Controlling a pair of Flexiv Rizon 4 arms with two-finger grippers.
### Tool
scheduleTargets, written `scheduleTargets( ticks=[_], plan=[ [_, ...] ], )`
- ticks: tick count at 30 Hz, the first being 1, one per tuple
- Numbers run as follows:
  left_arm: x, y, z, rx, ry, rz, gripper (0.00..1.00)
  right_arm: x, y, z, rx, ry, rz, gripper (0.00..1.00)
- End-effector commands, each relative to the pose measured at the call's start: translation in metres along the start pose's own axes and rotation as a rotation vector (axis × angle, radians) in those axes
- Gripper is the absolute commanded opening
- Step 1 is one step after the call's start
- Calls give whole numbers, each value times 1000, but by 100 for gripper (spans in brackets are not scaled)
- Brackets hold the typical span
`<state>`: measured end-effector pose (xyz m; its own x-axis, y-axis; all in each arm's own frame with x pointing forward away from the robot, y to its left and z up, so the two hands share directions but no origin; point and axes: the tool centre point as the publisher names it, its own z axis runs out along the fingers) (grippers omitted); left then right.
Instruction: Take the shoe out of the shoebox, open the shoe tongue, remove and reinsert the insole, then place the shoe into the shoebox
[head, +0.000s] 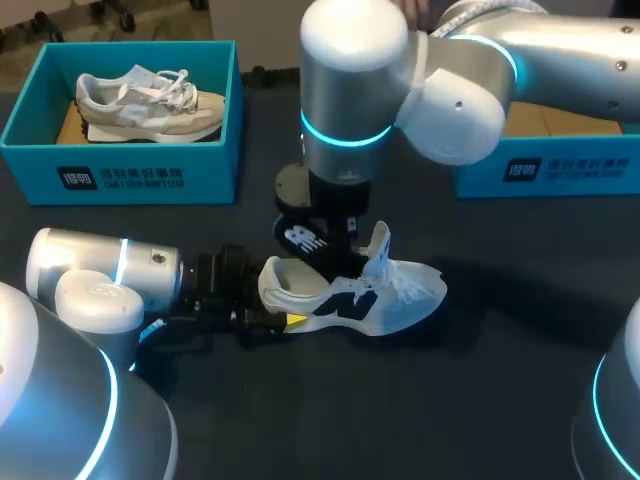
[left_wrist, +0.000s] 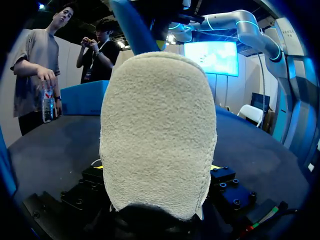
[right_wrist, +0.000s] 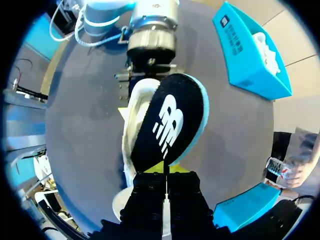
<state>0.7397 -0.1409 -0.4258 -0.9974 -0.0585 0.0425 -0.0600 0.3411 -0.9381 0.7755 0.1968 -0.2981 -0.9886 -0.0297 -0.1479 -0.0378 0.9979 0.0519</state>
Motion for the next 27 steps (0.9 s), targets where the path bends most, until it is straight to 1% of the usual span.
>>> scheduleTargets(
  ticks=[1,4,8,12,19,27],
  plan=[
    [-10,15,8,-3,0,-1,0,-4,0,-5,-87,1,-24,0],
    [-10,15,8,-3,0,-1,0,-6,6,-2,-100,26,-41,0],
    [-10,15,8,-3,0,-1,0,-6,14,0,-118,33,-46,0],
    [-10,15,8,-3,0,-1,0,-5,24,-1,-135,44,-83,0],
    [-10,15,8,-3,0,-1,0,-8,43,3,-161,63,-156,0],
    [-10,15,8,-3,0,-1,0,-9,57,6,-188,97,-205,0]
  ],
)
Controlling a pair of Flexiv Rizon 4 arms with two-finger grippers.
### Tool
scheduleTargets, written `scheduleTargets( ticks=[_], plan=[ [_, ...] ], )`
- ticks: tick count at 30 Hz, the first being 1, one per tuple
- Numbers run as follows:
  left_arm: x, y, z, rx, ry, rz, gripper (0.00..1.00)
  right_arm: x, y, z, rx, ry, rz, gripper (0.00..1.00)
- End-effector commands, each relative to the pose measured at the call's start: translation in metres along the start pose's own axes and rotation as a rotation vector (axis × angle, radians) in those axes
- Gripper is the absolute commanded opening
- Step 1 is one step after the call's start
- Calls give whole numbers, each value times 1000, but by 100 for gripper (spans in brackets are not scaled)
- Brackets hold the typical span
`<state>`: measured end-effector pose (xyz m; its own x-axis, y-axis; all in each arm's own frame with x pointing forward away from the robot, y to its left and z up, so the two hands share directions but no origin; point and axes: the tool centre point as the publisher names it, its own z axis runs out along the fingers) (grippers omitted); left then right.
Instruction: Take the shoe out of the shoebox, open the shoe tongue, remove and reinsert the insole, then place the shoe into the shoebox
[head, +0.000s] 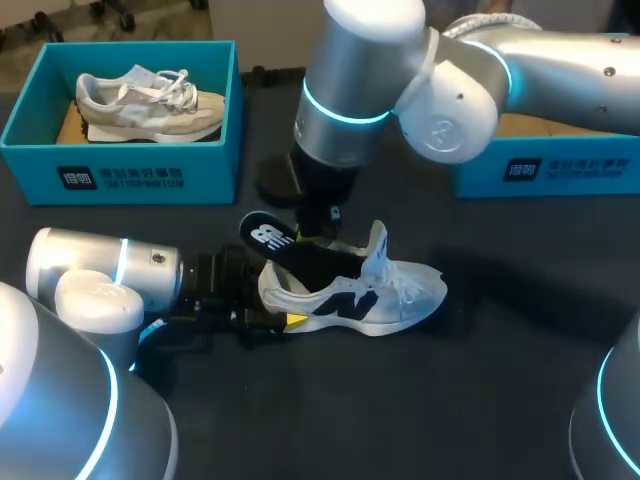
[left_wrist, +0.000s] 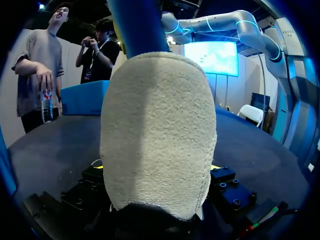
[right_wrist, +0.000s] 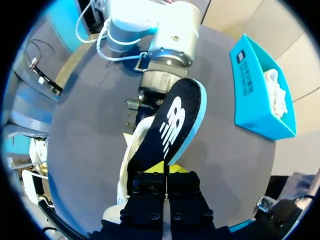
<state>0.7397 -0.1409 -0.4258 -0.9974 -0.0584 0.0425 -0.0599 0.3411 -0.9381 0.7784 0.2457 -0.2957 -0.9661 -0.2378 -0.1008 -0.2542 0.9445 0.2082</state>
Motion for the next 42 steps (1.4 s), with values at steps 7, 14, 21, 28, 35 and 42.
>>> scheduleTargets(
  ticks=[7,14,21,28,35,42],
  plan=[
    [-10,15,8,-3,0,-1,0,-2,5,-1,-62,56,56,68],
    [-10,15,8,-3,0,-1,0,-2,-1,-12,-173,97,136,100],
    [-10,15,8,-3,0,-1,0,-4,-8,-15,-193,113,198,100],
    [-10,15,8,-3,0,-1,0,-4,-8,-15,-193,113,198,100],
    [-10,15,8,-3,0,-1,0,-3,-8,-7,-336,221,280,100],
    [-10,15,8,-3,0,-1,0,6,-4,-8,-503,228,410,100]
  ],
)
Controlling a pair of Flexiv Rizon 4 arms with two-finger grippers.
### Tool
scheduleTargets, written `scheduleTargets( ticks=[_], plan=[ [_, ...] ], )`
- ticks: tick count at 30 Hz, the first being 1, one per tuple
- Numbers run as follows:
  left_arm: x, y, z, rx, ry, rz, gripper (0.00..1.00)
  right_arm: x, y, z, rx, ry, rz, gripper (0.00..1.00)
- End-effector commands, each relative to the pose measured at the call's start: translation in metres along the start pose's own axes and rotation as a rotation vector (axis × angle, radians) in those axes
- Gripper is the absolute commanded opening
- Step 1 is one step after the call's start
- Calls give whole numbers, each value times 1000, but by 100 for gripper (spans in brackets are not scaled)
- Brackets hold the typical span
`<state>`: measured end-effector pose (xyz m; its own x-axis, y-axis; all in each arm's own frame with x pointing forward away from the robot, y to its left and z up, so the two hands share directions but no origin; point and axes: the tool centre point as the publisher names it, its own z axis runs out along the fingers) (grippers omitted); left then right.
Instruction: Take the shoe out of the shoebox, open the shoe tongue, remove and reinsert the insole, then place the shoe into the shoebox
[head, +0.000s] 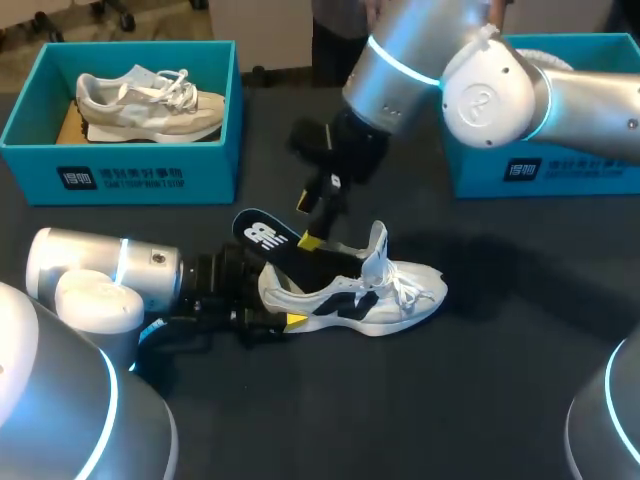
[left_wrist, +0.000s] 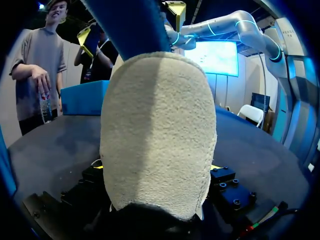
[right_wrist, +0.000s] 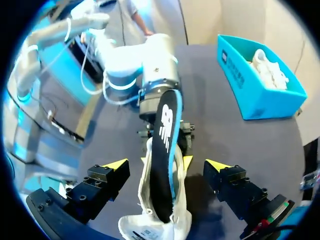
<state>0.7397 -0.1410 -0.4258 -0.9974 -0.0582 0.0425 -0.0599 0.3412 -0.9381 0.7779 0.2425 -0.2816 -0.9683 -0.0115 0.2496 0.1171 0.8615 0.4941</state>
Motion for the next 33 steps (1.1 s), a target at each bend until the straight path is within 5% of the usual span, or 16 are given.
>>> scheduleTargets(
  ticks=[1,17,21,28,33],
  plan=[
    [-10,15,8,-3,0,-1,0,3,-6,7,-185,2,38,100],
    [-10,15,8,-3,0,-1,0,4,-6,36,-304,93,69,99],
    [-10,15,8,-3,0,-1,0,3,1,42,-312,109,61,81],
    [-10,15,8,-3,0,-1,0,2,10,49,-318,147,54,64],
    [-10,15,8,-3,0,-1,0,-1,11,51,-288,183,49,63]
  ],
)
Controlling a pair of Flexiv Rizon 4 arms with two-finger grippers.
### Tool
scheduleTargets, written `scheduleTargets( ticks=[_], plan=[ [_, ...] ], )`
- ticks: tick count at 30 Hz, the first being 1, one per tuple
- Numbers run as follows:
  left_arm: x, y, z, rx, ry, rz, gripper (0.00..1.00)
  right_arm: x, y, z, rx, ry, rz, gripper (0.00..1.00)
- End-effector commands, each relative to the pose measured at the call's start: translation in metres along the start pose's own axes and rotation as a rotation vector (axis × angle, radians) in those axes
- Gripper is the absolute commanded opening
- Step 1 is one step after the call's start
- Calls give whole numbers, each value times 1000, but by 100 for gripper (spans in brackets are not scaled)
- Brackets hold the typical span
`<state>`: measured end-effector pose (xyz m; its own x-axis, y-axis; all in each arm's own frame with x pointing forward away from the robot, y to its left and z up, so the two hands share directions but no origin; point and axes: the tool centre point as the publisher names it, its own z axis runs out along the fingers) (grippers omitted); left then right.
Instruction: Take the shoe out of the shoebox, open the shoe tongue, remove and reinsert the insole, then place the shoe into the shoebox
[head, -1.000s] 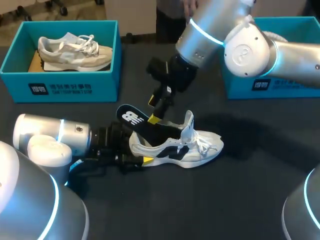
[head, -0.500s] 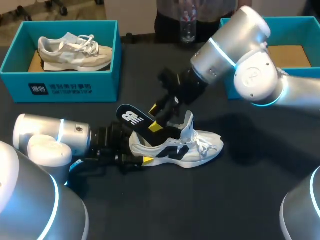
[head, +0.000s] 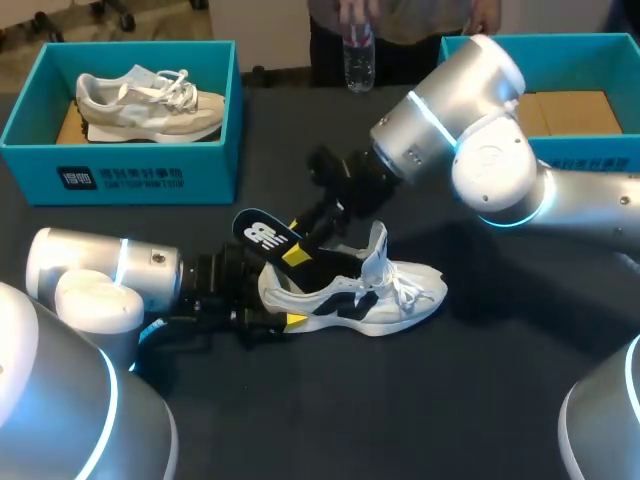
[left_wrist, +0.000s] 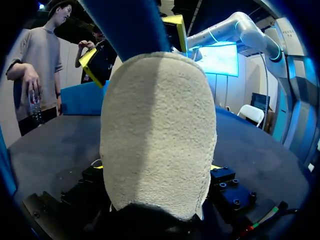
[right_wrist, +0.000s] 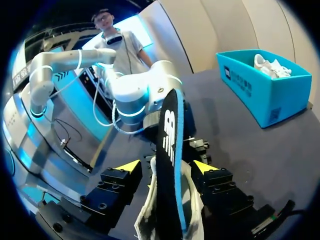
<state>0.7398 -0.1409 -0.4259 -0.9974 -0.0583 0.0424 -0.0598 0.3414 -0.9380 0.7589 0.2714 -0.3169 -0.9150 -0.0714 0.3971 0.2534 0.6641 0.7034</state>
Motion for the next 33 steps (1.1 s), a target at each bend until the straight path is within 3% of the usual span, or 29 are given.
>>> scheduleTargets(
  ticks=[1,7,14,29,31,33],
  plan=[
    [-10,15,8,-3,0,-1,0,-11,5,2,39,32,6,63],
    [-10,15,8,-3,0,-1,0,-14,5,0,86,42,18,58],
    [-10,15,8,-3,0,-1,0,-14,0,-3,87,47,20,49],
    [-10,15,8,-3,0,-1,0,-17,-1,5,100,73,20,45],
    [-10,15,8,-3,0,-1,0,-16,-2,7,99,75,20,41],
    [-10,15,8,-3,0,-1,0,-15,-3,8,96,76,21,31]
  ],
)
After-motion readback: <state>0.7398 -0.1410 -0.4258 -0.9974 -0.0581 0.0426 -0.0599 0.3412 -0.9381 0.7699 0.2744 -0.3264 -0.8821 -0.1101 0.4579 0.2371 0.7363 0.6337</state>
